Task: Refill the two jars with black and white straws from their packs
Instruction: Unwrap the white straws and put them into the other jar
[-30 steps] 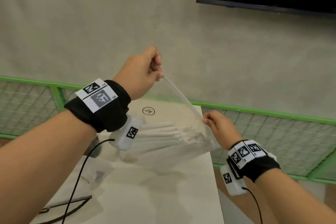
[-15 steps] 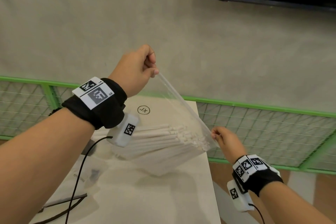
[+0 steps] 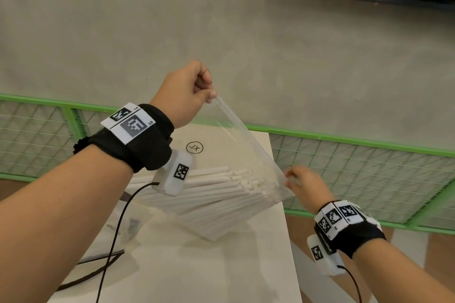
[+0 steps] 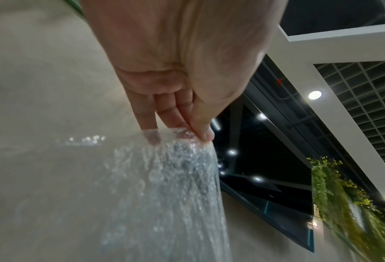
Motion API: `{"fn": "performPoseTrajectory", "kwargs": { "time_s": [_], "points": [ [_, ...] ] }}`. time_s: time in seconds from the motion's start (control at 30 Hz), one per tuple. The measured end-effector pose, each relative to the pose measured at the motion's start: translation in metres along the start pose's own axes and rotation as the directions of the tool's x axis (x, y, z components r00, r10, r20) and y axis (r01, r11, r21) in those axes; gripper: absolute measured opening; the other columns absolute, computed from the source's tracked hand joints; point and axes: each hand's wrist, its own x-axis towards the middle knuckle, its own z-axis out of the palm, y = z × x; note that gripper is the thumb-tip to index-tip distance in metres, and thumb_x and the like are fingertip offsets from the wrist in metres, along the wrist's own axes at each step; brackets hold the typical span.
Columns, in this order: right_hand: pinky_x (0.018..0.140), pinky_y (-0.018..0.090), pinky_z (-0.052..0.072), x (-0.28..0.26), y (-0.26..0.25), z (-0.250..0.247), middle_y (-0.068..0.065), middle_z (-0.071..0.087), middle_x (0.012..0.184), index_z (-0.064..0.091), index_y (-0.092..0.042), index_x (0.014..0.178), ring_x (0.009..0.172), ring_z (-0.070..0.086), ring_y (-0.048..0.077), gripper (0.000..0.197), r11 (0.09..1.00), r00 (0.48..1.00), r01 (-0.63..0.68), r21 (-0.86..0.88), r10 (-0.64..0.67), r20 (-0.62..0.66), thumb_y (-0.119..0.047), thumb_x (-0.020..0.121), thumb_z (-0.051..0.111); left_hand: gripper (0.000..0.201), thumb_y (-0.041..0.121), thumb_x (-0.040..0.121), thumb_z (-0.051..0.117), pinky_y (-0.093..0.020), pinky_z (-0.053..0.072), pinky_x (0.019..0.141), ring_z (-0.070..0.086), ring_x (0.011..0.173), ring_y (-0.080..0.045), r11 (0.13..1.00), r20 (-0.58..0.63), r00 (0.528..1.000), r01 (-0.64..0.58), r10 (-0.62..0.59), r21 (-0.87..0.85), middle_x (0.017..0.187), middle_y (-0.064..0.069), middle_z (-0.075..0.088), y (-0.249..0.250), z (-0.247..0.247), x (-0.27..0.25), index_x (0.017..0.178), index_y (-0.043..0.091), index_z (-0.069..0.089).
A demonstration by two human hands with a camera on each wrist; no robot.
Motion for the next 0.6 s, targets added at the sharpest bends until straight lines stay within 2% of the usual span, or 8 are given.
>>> {"fn": "performPoseTrajectory", "kwargs": {
  "time_s": [0.1, 0.2, 0.27, 0.37, 0.43, 0.47, 0.53, 0.6],
  "points": [
    [0.099, 0.025, 0.036, 0.004, -0.059, -0.011, -0.014, 0.049, 0.122, 0.052, -0.021, 0.128, 0.115, 0.045, 0.005, 0.050, 0.963, 0.973, 0.230, 0.140, -0.226, -0.047, -0.039, 0.084, 0.068, 0.033, 0.000, 0.084, 0.062, -0.017, 0.047, 0.069, 0.061, 0.062, -0.004, 0.999, 0.105, 0.994, -0.015, 0.019, -0.033, 0.075, 0.003, 0.063, 0.008, 0.009, -0.005, 0.078, 0.027, 0.045],
    [0.083, 0.033, 0.047, 0.014, -0.104, -0.003, -0.005, 0.065, 0.104, 0.057, -0.027, 0.094, 0.097, 0.059, 0.016, 0.012, 0.940, 0.965, 0.261, 0.221, -0.246, -0.097, -0.036, 0.089, 0.062, 0.032, 0.002, 0.083, 0.065, -0.023, 0.050, 0.075, 0.064, 0.071, -0.011, 0.998, 0.148, 0.988, -0.031, 0.039, -0.058, 0.077, 0.003, 0.065, 0.016, 0.017, -0.017, 0.081, 0.030, 0.048],
    [0.075, 0.039, 0.052, 0.019, -0.105, 0.007, -0.004, 0.068, 0.083, 0.045, -0.028, 0.074, 0.081, 0.065, 0.023, 0.023, 0.936, 0.977, 0.208, 0.284, -0.190, -0.093, -0.027, 0.095, 0.054, 0.029, 0.011, 0.083, 0.069, -0.022, 0.050, 0.080, 0.065, 0.079, -0.008, 0.995, 0.105, 0.994, -0.009, 0.019, -0.098, 0.084, 0.005, 0.068, 0.012, 0.006, -0.031, 0.090, 0.032, 0.051],
    [0.064, 0.030, 0.050, 0.018, -0.089, 0.014, 0.002, 0.069, 0.082, 0.043, -0.025, 0.075, 0.076, 0.068, 0.025, 0.025, 0.877, 0.992, 0.120, 0.465, -0.088, -0.091, -0.021, 0.099, 0.047, 0.052, 0.034, 0.077, 0.074, -0.026, 0.043, 0.094, 0.056, 0.107, -0.003, 0.990, 0.008, 0.991, 0.133, -0.133, 0.038, 0.115, 0.007, 0.061, -0.029, -0.026, -0.064, 0.121, 0.032, 0.046],
    [0.060, 0.025, 0.046, 0.022, -0.077, 0.016, 0.005, 0.067, 0.083, 0.044, -0.020, 0.079, 0.075, 0.067, 0.026, 0.021, 0.829, 0.995, 0.071, 0.554, -0.023, -0.092, -0.017, 0.100, 0.044, 0.082, 0.044, 0.073, 0.074, -0.035, 0.033, 0.106, 0.040, 0.129, -0.013, 0.909, 0.064, 0.933, 0.329, -0.355, 0.258, 0.140, 0.002, 0.043, -0.065, -0.040, -0.089, 0.141, 0.029, 0.029],
    [0.060, 0.028, 0.045, 0.022, -0.073, 0.017, 0.003, 0.067, 0.082, 0.044, -0.020, 0.080, 0.075, 0.066, 0.026, 0.021, 0.814, 0.997, 0.046, 0.579, -0.004, -0.073, -0.017, 0.100, 0.043, 0.089, 0.044, 0.075, 0.073, -0.036, 0.030, 0.108, 0.035, 0.133, -0.018, 0.855, 0.128, 0.871, 0.420, -0.474, 0.305, 0.147, -0.003, 0.036, -0.081, -0.039, -0.101, 0.145, 0.026, 0.022],
    [0.064, 0.032, 0.042, 0.025, -0.067, 0.019, -0.001, 0.066, 0.080, 0.044, -0.022, 0.079, 0.077, 0.066, 0.025, 0.022, 0.805, 0.999, 0.013, 0.593, 0.007, -0.031, -0.017, 0.101, 0.042, 0.083, 0.034, 0.081, 0.070, -0.029, 0.035, 0.098, 0.044, 0.125, -0.023, 0.787, 0.226, 0.755, 0.574, -0.615, 0.225, 0.144, -0.010, 0.039, -0.105, -0.022, -0.119, 0.147, 0.022, 0.021],
    [0.067, 0.034, 0.041, 0.025, -0.064, 0.017, -0.002, 0.065, 0.081, 0.045, -0.020, 0.080, 0.079, 0.066, 0.024, 0.021, 0.795, 1.000, -0.015, 0.607, 0.022, -0.003, -0.016, 0.101, 0.043, 0.060, 0.026, 0.086, 0.066, -0.026, 0.039, 0.079, 0.056, 0.105, -0.024, 0.771, 0.156, 0.756, 0.616, -0.636, 0.159, 0.126, -0.011, 0.054, -0.118, -0.007, -0.126, 0.139, 0.020, 0.037]
  ]
}}
